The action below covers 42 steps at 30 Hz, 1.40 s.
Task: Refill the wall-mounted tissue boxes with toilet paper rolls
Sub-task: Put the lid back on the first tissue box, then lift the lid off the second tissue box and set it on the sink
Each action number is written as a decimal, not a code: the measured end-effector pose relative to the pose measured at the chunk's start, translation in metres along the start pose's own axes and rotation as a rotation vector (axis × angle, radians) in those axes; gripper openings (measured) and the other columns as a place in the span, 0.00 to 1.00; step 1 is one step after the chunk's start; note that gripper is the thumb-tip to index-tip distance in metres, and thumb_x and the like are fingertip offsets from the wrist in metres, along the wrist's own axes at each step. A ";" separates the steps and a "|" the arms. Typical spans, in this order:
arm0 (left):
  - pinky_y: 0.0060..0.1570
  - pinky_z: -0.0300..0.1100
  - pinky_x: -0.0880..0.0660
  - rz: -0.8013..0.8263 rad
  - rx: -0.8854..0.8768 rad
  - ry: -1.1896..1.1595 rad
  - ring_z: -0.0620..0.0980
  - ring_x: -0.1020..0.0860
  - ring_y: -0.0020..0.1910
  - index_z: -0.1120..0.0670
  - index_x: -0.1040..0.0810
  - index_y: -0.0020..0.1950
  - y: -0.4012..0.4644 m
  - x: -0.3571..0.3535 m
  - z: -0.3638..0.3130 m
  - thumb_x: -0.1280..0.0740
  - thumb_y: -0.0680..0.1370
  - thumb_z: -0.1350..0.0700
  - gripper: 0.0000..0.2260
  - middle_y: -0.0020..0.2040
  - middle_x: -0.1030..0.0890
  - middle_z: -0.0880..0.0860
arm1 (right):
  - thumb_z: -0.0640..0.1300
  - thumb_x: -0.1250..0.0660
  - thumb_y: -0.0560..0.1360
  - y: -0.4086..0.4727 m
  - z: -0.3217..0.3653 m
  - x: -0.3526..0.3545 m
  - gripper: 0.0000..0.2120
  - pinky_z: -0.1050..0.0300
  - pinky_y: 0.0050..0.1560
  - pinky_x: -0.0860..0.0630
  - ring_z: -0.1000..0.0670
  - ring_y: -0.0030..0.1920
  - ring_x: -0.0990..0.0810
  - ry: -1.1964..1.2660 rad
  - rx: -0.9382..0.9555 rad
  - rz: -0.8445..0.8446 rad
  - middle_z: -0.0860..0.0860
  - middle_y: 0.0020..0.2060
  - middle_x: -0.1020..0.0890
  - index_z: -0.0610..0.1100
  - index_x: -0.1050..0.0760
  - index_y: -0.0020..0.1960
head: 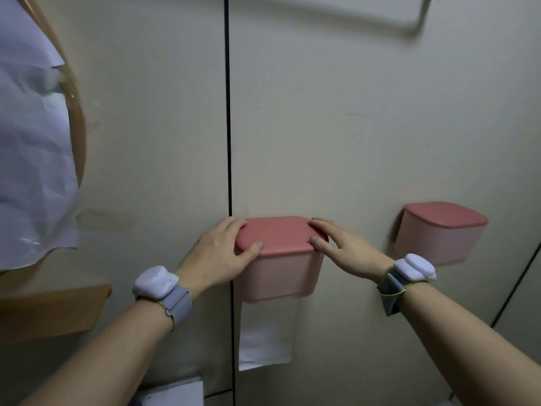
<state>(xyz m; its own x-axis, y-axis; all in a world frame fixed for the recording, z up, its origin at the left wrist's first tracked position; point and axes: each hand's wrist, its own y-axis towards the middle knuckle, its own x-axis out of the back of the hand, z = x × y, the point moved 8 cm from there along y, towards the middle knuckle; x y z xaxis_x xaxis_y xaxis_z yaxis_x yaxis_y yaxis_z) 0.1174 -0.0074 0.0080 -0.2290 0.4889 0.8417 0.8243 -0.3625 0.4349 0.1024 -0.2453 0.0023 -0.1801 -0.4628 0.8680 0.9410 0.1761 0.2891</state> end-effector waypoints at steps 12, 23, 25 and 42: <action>0.67 0.47 0.30 -0.082 -0.032 0.085 0.51 0.27 0.65 0.49 0.28 0.69 0.056 -0.006 -0.103 0.50 0.69 0.30 0.36 0.64 0.25 0.50 | 0.59 0.41 0.79 0.001 -0.055 0.067 0.24 0.66 0.68 0.41 0.59 0.71 0.34 0.058 0.164 -0.072 0.57 0.72 0.30 0.52 0.32 0.73; 0.63 0.41 0.30 0.010 -0.214 -0.195 0.48 0.25 0.63 0.48 0.27 0.68 0.156 -0.169 -0.299 0.34 0.77 0.40 0.22 0.64 0.24 0.48 | 0.41 0.31 0.77 -0.071 -0.288 0.199 0.10 0.59 0.64 0.31 0.51 0.61 0.23 0.059 -0.040 -0.331 0.51 0.58 0.19 0.46 0.19 0.58; 0.65 0.39 0.32 0.023 -0.192 -0.246 0.46 0.26 0.64 0.47 0.28 0.68 0.162 -0.186 -0.305 0.35 0.73 0.34 0.28 0.65 0.26 0.48 | 0.41 0.31 0.77 -0.075 -0.312 0.195 0.10 0.57 0.67 0.32 0.50 0.63 0.24 0.067 -0.066 -0.323 0.50 0.59 0.20 0.46 0.19 0.58; 0.64 0.40 0.28 -0.052 -0.090 -0.407 0.40 0.27 0.62 0.43 0.28 0.65 0.195 -0.235 -0.305 0.35 0.66 0.28 0.33 0.63 0.27 0.42 | 0.55 0.26 0.71 -0.056 -0.390 0.177 0.26 0.48 0.73 0.34 0.58 0.67 0.27 0.623 -0.111 -0.249 0.56 0.67 0.25 0.54 0.26 0.67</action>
<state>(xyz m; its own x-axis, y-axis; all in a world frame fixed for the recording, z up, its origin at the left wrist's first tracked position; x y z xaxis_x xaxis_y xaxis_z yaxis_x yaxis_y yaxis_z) 0.1737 -0.4350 -0.0074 -0.0307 0.7753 0.6308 0.7644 -0.3884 0.5147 0.1296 -0.6755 -0.0174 -0.2280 -0.8980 0.3764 0.9224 -0.0754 0.3787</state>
